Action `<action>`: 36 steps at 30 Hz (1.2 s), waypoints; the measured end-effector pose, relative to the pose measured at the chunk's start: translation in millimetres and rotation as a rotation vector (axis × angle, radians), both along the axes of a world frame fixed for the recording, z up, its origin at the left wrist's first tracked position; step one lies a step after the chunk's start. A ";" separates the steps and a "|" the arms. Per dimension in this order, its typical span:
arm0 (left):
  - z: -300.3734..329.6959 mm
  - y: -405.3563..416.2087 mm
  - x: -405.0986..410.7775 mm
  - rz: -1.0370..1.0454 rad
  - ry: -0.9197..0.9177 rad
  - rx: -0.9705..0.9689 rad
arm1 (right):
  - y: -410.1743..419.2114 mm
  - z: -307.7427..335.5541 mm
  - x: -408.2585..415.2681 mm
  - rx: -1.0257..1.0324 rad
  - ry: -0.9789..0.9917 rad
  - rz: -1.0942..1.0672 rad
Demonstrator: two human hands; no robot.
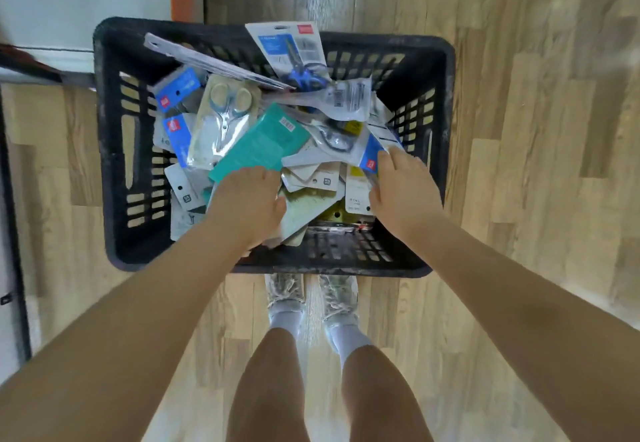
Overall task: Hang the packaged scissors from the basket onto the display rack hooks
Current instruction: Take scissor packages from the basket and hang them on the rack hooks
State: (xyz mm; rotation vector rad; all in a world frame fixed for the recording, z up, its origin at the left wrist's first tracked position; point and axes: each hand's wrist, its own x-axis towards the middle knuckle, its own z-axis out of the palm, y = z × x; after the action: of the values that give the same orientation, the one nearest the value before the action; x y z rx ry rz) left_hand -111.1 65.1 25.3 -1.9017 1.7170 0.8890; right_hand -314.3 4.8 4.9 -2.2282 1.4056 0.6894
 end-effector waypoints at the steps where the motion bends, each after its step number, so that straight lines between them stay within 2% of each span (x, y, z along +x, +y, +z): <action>1: -12.1 -14.5 0.6 -0.012 -0.006 -0.024 | -6.0 -11.4 0.8 -0.017 -0.014 -0.024; 8: -83.3 -80.5 -23.5 -0.026 0.091 -0.197 | -35.5 -71.8 10.6 0.033 -0.068 -0.263; 11: -114.8 -96.5 -35.5 -0.059 0.070 -0.277 | -44.6 -95.1 7.8 0.021 -0.078 -0.299; 15: -142.5 -113.7 -39.6 -0.002 0.026 -0.309 | -47.9 -119.0 -1.4 -0.024 -0.112 -0.375; 17: -150.5 -120.1 -38.5 -0.005 0.002 -0.326 | -46.2 -124.3 -7.5 -0.053 -0.154 -0.402; 22: -153.4 -127.3 -37.3 -0.238 -0.144 -0.398 | -44.3 -128.0 -12.4 -0.086 -0.291 -0.493; 26: -135.9 -116.9 -30.2 -0.231 -0.036 -0.366 | -45.8 -109.9 -12.1 -0.042 -0.366 -0.598; 28: -121.0 -107.0 -26.5 -0.163 0.061 -0.377 | -43.2 -93.0 -12.2 -0.031 -0.395 -0.622; 31: -89.1 -91.3 -20.7 0.083 0.195 -0.426 | -40.6 -58.4 -8.8 0.005 -0.425 -0.676; 36: -35.7 -66.7 -5.4 0.509 0.262 -0.390 | -38.5 6.2 -5.8 0.384 -0.578 -1.014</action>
State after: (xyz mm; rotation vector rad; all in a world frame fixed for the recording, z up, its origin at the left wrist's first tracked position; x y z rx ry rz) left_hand -116.6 -1.6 -10.4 -2.6624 1.6660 1.0813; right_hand -320.1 -33.7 11.0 -1.0419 1.6262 -0.0524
